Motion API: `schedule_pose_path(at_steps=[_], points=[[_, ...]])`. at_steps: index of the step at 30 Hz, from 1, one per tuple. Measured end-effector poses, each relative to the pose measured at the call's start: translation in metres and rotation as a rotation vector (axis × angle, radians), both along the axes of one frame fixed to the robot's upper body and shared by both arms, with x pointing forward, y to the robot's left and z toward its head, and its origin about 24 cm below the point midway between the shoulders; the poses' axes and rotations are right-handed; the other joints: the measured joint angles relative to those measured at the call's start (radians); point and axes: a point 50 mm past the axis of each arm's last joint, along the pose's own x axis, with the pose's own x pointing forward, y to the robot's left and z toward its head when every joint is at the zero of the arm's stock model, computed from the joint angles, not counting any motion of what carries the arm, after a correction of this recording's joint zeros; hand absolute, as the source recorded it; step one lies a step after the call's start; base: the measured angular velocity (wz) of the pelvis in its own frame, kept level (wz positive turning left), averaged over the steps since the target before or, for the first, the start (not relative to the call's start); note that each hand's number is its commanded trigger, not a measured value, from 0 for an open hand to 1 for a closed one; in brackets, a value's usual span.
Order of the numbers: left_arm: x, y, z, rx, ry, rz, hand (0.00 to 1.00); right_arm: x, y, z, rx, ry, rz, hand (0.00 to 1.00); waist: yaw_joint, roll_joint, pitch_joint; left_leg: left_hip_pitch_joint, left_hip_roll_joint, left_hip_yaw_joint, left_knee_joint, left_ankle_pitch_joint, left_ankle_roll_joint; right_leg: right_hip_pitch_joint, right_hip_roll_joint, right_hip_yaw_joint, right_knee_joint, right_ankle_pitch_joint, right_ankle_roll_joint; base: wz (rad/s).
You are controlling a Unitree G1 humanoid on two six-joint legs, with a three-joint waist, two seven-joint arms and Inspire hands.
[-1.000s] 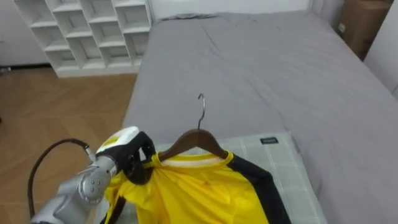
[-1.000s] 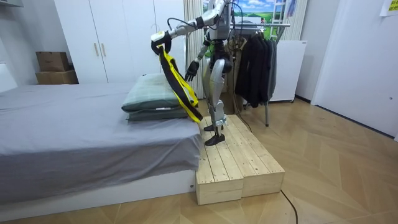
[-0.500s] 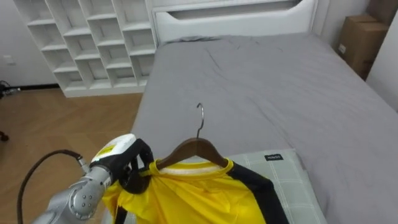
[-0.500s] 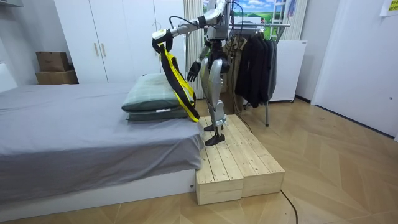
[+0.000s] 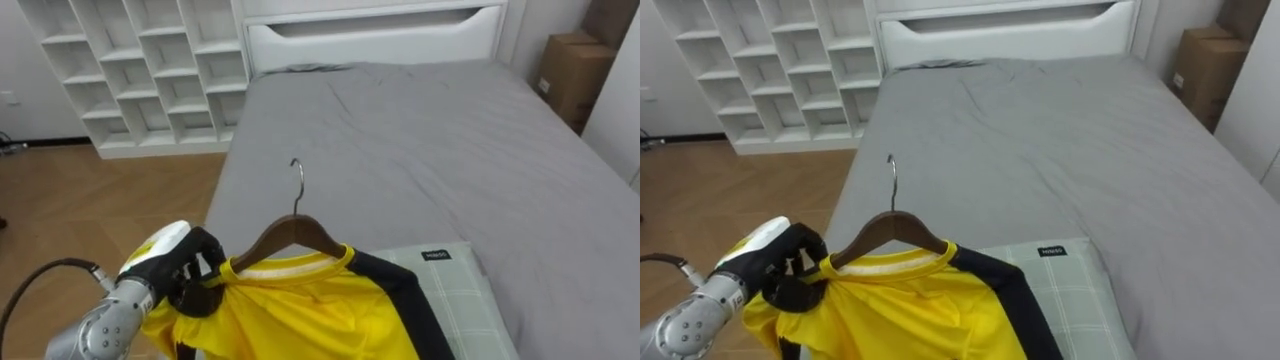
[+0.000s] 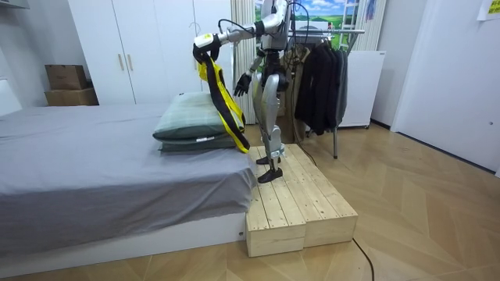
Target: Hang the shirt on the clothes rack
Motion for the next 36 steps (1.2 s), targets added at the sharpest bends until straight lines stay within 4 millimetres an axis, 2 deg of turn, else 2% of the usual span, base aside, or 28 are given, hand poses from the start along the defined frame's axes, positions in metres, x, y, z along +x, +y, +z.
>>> schedule_pose_path(at_steps=[4,9,14,20,25,27,31,34,36], points=[[-0.001,0.003,0.0,0.008,0.011,0.017,1.0,0.015,-0.012,0.015,-0.104,-0.018,0.078,0.0,0.0,-0.017,0.0023,-0.003,0.0,0.0,0.0,-0.001,0.0,-0.003,0.0,-0.001,0.001,0.0,0.0,0.0],[-0.001,0.01,-0.001,0.004,0.04,0.053,1.0,0.051,-0.03,0.057,-0.261,-0.159,0.168,0.0,0.003,-0.027,0.0009,-0.004,0.0,0.015,0.0,-0.002,0.002,-0.012,-0.003,0.004,0.009,-0.001,0.001,-0.04],[0.001,0.006,0.01,0.001,0.004,0.044,1.0,0.08,-0.034,0.096,-0.41,-0.309,0.232,0.0,0.006,-0.04,-0.0008,0.001,0.001,0.025,-0.002,-0.005,0.003,-0.017,-0.004,0.023,0.017,-0.001,0.003,-0.07],[0.0,0.006,0.011,-0.003,-0.006,0.044,1.0,0.097,-0.025,0.128,-0.505,-0.459,0.286,0.0,0.005,-0.039,-0.0002,0.009,0.002,0.027,-0.002,-0.012,0.003,-0.015,-0.003,0.028,0.016,0.0,0.004,-0.06],[-0.001,0.006,0.01,-0.006,-0.001,0.045,1.0,0.112,-0.012,0.159,-0.616,-0.582,0.362,0.0,0.013,-0.024,0.0027,0.015,0.004,0.036,-0.004,-0.013,0.003,-0.014,-0.003,0.043,0.016,0.0,0.004,-0.07],[-0.002,0.006,0.01,-0.015,-0.001,0.045,1.0,0.116,-0.007,0.169,-0.653,-0.625,0.382,0.0,0.027,-0.014,0.0088,0.021,0.003,0.039,-0.012,-0.012,0.003,-0.015,-0.003,0.048,0.016,0.0,0.004,-0.08],[-0.004,0.006,0.008,-0.016,0.005,0.045,1.0,0.12,-0.001,0.179,-0.683,-0.663,0.411,0.0,0.051,-0.005,0.01,0.035,0.002,0.05,-0.03,-0.012,0.003,-0.015,-0.003,0.057,0.016,-0.001,0.005,-0.11],[-0.005,0.006,0.007,-0.024,0.008,0.046,1.0,0.13,0.015,0.186,-0.677,-0.712,0.468,0.0,0.059,-0.006,0.0104,0.037,0.002,0.053,-0.033,-0.011,0.002,-0.017,-0.003,0.067,0.017,-0.001,0.005,-0.07],[-0.006,0.006,0.005,-0.024,0.011,0.046,1.0,0.137,0.033,0.194,-0.672,-0.769,0.534,0.0,0.059,-0.006,0.0107,0.037,0.002,0.053,-0.033,-0.011,0.001,-0.018,-0.003,0.068,0.018,-0.001,0.005,0.0]])
